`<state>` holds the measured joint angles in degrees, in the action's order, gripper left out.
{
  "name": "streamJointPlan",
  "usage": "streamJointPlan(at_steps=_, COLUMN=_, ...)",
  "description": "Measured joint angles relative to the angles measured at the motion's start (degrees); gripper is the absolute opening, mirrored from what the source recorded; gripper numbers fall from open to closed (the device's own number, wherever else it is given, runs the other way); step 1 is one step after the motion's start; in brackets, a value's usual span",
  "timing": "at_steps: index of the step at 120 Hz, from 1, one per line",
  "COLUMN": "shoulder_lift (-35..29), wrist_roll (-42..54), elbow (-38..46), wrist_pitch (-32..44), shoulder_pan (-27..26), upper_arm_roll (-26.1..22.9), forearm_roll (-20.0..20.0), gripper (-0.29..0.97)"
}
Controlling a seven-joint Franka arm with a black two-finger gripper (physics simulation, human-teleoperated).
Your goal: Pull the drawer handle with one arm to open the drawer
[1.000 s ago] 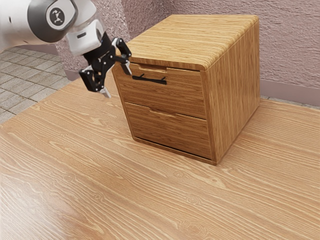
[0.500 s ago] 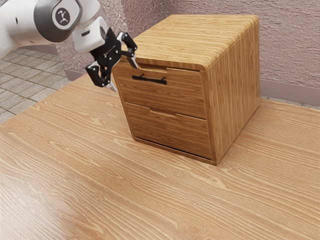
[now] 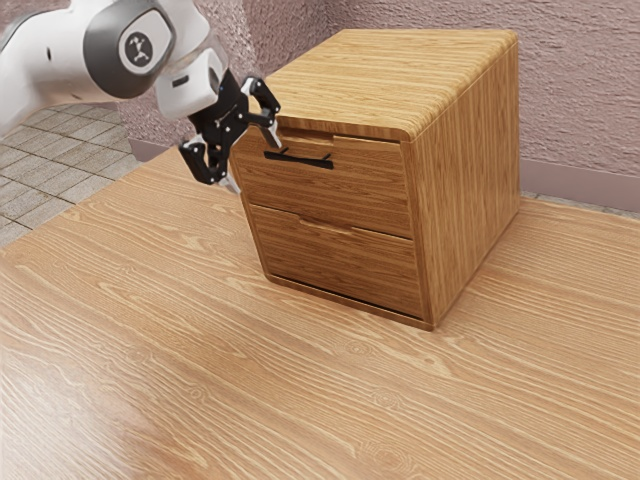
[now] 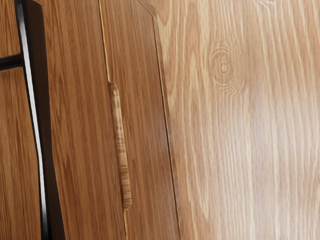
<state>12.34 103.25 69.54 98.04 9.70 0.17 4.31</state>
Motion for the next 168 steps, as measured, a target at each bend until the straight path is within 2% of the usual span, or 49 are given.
streamJointPlan(at_steps=121, shoulder_lift=0.00, wrist_roll=-0.34, elbow=2.47, wrist_pitch=1.86, shoulder_pan=-0.92, upper_arm_roll=-0.13, forearm_roll=0.38, gripper=0.67)
streamJointPlan(at_steps=168, shoulder_lift=-0.88, wrist_roll=-0.38, elbow=2.79, wrist_pitch=2.16, shoulder_pan=-1.01, upper_arm_roll=-0.09, forearm_roll=0.47, gripper=0.33)
